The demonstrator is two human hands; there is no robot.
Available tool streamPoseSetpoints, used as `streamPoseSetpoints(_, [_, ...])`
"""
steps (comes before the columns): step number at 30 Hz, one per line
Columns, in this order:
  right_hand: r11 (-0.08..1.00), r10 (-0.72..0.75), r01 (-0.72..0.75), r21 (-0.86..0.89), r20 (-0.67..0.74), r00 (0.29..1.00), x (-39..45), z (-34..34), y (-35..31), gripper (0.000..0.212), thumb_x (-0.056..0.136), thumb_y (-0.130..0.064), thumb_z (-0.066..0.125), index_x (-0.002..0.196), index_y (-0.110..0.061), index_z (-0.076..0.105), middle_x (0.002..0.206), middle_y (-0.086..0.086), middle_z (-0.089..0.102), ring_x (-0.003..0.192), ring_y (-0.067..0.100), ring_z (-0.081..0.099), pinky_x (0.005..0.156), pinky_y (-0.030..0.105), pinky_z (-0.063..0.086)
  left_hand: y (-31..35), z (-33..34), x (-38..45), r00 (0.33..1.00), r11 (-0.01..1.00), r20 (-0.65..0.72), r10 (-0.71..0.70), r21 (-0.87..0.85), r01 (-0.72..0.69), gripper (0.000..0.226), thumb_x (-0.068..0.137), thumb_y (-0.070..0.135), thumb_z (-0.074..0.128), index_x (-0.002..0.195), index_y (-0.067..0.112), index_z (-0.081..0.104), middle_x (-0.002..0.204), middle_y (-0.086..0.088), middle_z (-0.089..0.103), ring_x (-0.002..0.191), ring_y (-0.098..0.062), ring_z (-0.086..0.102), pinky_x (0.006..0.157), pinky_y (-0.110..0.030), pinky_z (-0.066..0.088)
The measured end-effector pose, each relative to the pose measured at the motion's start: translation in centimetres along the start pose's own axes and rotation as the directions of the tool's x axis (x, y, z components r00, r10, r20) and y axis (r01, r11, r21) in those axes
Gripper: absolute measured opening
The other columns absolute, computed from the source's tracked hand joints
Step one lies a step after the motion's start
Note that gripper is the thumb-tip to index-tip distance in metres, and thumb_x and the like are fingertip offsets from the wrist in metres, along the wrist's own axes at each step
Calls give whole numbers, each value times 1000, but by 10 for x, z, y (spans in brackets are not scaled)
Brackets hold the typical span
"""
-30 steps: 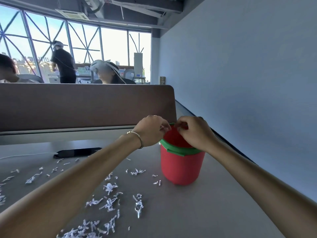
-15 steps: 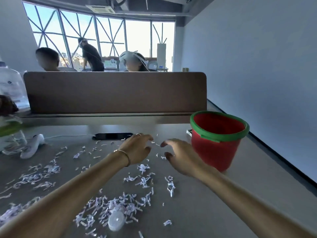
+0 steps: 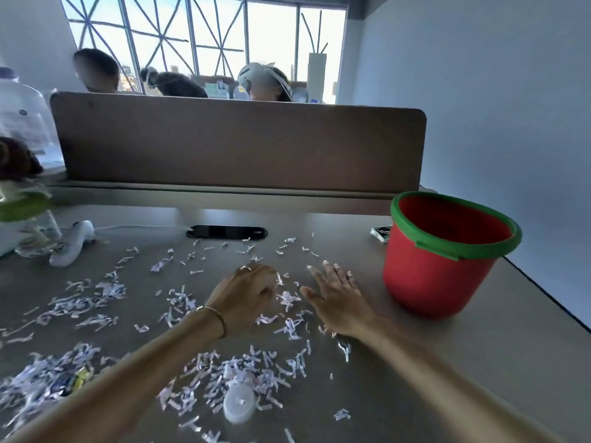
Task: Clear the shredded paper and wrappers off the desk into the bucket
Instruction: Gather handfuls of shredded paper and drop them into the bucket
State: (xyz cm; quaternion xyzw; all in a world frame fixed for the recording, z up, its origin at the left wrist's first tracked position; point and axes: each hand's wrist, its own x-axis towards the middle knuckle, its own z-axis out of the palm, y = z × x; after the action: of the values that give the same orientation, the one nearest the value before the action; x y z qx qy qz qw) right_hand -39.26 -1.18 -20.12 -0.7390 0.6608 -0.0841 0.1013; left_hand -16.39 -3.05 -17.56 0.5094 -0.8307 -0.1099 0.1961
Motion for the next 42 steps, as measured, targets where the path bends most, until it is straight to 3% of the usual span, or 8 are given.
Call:
streamPoseSetpoints(6, [953, -296, 287, 94, 103, 950, -5, 9, -67, 64, 102, -65, 20, 159, -37, 19, 170, 3, -2, 156, 18, -8, 124, 38, -11, -54, -12, -10, 949, 940, -1, -316, 138, 313, 55, 95, 60, 35, 141, 33, 46, 159, -11, 34, 150, -27, 25, 120, -54, 18])
streamPoseSetpoints(9, [895, -397, 370, 250, 66, 916, -11, 5, -74, 54, 106, -54, 32, 155, -31, 35, 169, -4, 12, 156, 11, 1, 124, 32, -6, -63, -6, -7, 919, 909, 30, -392, 165, 383, 67, 94, 69, 27, 150, 33, 34, 165, -14, 19, 155, -28, 9, 121, -62, 4])
streamPoseSetpoints(12, [935, -255, 266, 235, -73, 964, 15, 0, -48, 52, 106, -49, 35, 154, -28, 38, 169, 2, 18, 156, 17, 8, 125, 37, 1, -57, 2, -4, 951, 937, 44, -307, 188, 294, 71, 93, 70, 23, 153, 33, 30, 165, -13, 21, 154, -27, 13, 122, -58, 4])
streamPoseSetpoints(16, [990, -20, 31, 134, -86, 996, 69, -2, -6, 60, 104, -56, 33, 158, -31, 27, 170, 10, 12, 157, 27, 5, 127, 47, 4, -55, 0, -4, 994, 993, 31, -108, 43, 107, 66, 91, 65, 33, 147, 32, 44, 157, -6, 39, 146, -22, 33, 121, -41, 20])
streamPoseSetpoints(22, [996, 35, -34, 87, -5, 999, 127, -3, -11, 69, 101, -67, 21, 161, -35, 12, 171, 10, 2, 157, 27, -3, 125, 46, -4, -97, -24, -14, 978, 979, -80, -192, 59, 197, 69, 87, 63, 26, 141, 29, 53, 150, -2, 49, 140, -23, 42, 118, -45, 29])
streamPoseSetpoints(31, [949, -305, 298, 100, 70, 950, 156, 33, -135, 70, 101, -66, 19, 161, -32, 13, 171, 8, 2, 157, 23, -4, 126, 43, -4, -164, -73, -62, 924, 920, -142, -354, 122, 372, 65, 83, 61, 30, 131, 27, 58, 129, -2, 59, 124, -29, 53, 103, -44, 43])
streamPoseSetpoints(39, [773, -632, 601, 203, 163, 758, 126, 52, -224, 66, 101, -64, 26, 160, -35, 19, 170, -5, 9, 155, 8, 0, 125, 33, -4, -210, -95, -110, 792, 785, -123, -597, 110, 609, 83, 76, 79, 21, 146, 36, 37, 160, -10, 33, 150, -27, 22, 121, -55, 16])
streamPoseSetpoints(42, [690, -709, 638, 342, 146, 689, 105, 49, -232, 59, 103, -57, 37, 158, -36, 28, 165, -13, 25, 147, -3, 18, 121, 28, 13, -221, -94, -110, 794, 784, -106, -599, 121, 608, 101, 74, 86, 13, 158, 31, 19, 166, -13, 21, 154, -27, 12, 124, -52, 4])
